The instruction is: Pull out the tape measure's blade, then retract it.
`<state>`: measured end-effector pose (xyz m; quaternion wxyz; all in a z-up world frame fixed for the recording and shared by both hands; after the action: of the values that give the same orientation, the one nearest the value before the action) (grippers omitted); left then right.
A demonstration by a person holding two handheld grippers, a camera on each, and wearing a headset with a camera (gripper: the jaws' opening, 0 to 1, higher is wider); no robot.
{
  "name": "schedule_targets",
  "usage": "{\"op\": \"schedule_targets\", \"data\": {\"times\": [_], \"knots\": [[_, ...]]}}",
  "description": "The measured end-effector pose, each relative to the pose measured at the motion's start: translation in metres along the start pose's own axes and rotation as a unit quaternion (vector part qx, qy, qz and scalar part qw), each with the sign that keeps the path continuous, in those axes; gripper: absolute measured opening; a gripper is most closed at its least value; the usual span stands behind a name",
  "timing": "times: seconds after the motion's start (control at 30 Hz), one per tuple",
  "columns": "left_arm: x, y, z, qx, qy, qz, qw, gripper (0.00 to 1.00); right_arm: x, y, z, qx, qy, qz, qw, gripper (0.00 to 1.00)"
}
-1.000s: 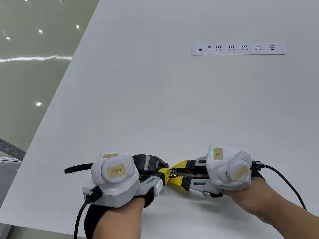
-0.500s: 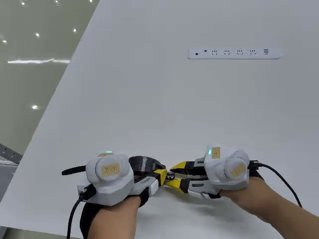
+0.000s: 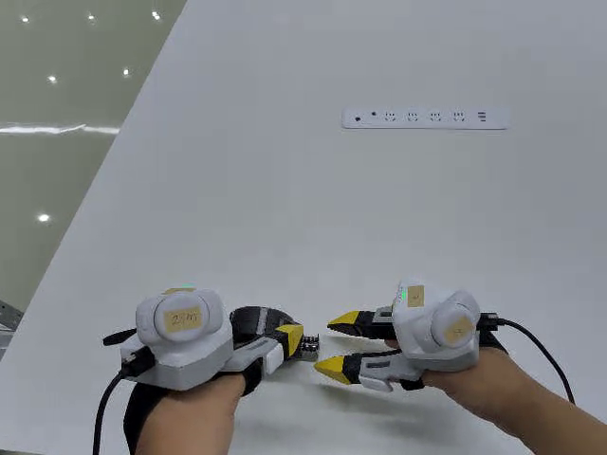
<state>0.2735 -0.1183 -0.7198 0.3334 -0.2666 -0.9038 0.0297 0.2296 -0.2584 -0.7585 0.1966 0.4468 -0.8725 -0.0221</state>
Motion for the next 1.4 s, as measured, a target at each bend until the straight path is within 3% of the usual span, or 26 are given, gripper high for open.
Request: {"op": "schedule_targets", "data": {"times": [0.53, 1.0, 1.4], "knots": [[0.014, 0.001, -0.007, -0.043, 0.002, 0.058, 0.9974, 0.62, 0.027, 0.004, -0.01, -0.007, -0.002, 0.032, 0.9995, 0.45], [0.028, 0.006, -0.009, -0.096, -0.002, 0.115, 0.9886, 0.66, 0.061, 0.007, -0.011, -0.016, -0.001, 0.07, 0.9974, 0.5], [0.04, 0.017, -0.009, -0.114, -0.004, 0.151, 0.982, 0.69, 0.102, 0.008, -0.011, -0.028, 0.003, 0.117, 0.9928, 0.56]]}}
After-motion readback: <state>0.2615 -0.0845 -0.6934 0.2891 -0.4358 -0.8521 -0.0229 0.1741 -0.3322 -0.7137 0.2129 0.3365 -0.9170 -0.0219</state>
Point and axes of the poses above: the centre of the closed fingertips' face, and the gripper's own axes: x roughly backward along the fingers, y roughly to its left, z roughly out of its underside, the point moved 6 cm from there along x, roughly backward along the fingers, and after that the axes turned 10 degrees about -y, right-handed, at the moved point
